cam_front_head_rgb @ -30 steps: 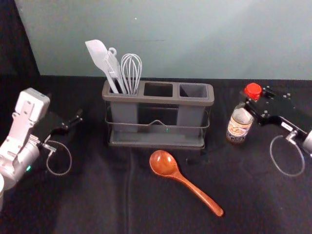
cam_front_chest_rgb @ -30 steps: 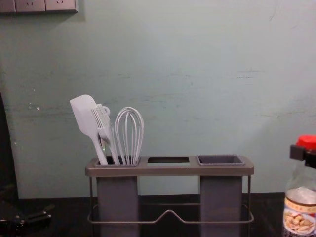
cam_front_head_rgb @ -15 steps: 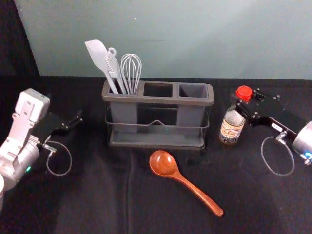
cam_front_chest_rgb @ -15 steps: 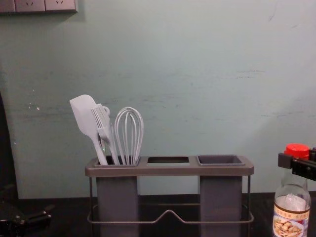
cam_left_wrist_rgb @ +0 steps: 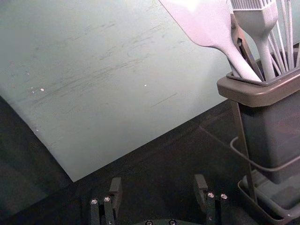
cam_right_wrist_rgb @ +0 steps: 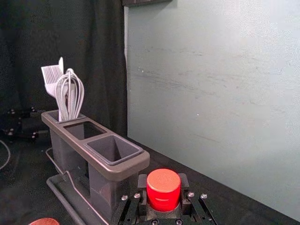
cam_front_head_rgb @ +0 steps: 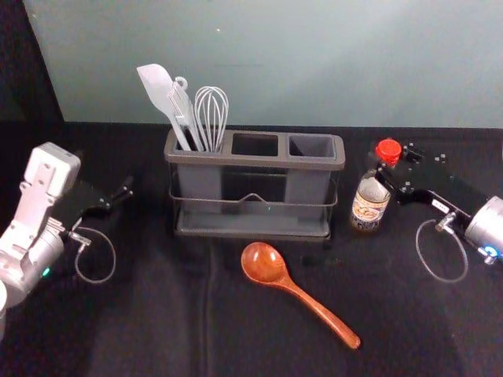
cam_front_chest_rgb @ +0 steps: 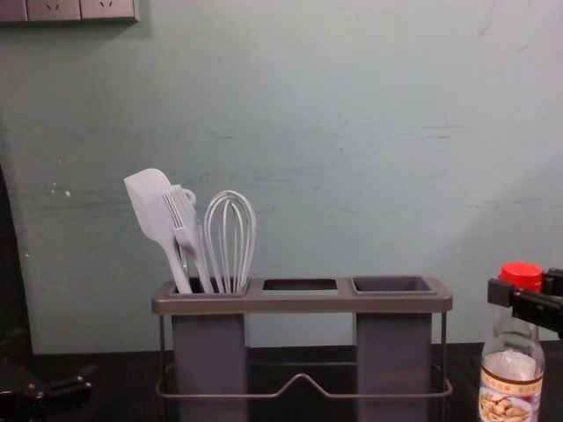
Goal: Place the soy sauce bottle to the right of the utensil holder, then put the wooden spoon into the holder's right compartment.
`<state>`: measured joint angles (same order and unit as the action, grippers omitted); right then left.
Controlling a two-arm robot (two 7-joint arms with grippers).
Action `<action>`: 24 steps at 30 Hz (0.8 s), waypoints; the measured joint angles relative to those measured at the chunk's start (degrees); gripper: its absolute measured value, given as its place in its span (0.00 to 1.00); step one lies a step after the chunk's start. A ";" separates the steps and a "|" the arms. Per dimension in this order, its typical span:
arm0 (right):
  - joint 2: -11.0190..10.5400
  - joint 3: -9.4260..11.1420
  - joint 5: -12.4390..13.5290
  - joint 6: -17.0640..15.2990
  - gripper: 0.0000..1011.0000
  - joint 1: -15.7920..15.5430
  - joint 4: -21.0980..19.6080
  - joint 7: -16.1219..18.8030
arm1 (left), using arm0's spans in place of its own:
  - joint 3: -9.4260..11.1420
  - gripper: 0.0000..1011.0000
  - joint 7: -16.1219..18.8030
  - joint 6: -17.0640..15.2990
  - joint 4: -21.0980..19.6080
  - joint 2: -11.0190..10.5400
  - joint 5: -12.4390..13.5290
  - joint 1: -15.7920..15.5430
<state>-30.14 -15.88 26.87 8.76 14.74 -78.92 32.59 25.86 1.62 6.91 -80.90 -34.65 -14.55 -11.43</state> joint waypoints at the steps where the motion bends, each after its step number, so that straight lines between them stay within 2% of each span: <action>1: 0.09 -0.04 -0.10 0.08 0.38 0.08 0.22 0.00 | 0.00 0.99 0.00 0.00 0.00 0.00 0.00 0.00; 10: 0.04 -0.06 -0.07 0.06 0.38 0.05 0.11 0.01 | 0.00 0.99 0.00 0.00 0.00 0.00 0.00 0.00; 12: 0.02 -0.05 -0.03 0.04 0.41 0.04 0.04 0.01 | 0.00 0.99 0.00 0.00 0.00 0.00 0.01 0.00; 16: -0.01 -0.03 0.01 0.01 0.58 0.02 -0.04 0.01 | 0.00 0.99 0.00 0.00 0.00 0.00 0.01 0.00; 20: -0.02 -0.01 0.03 -0.02 0.66 0.01 -0.07 0.01 | 0.00 0.99 0.00 0.00 0.00 0.00 0.00 0.00; 21: -0.03 0.00 0.04 -0.03 0.72 0.00 -0.08 0.01 | 0.00 0.99 0.00 0.00 0.00 0.00 0.00 0.00; 24: -0.03 0.01 0.05 -0.06 0.81 -0.02 -0.10 0.01 | 0.00 0.99 0.00 0.00 0.00 0.00 0.01 0.00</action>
<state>-30.18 -15.86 26.91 8.70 14.72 -79.02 32.60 25.86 1.62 6.91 -80.90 -34.65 -14.55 -11.43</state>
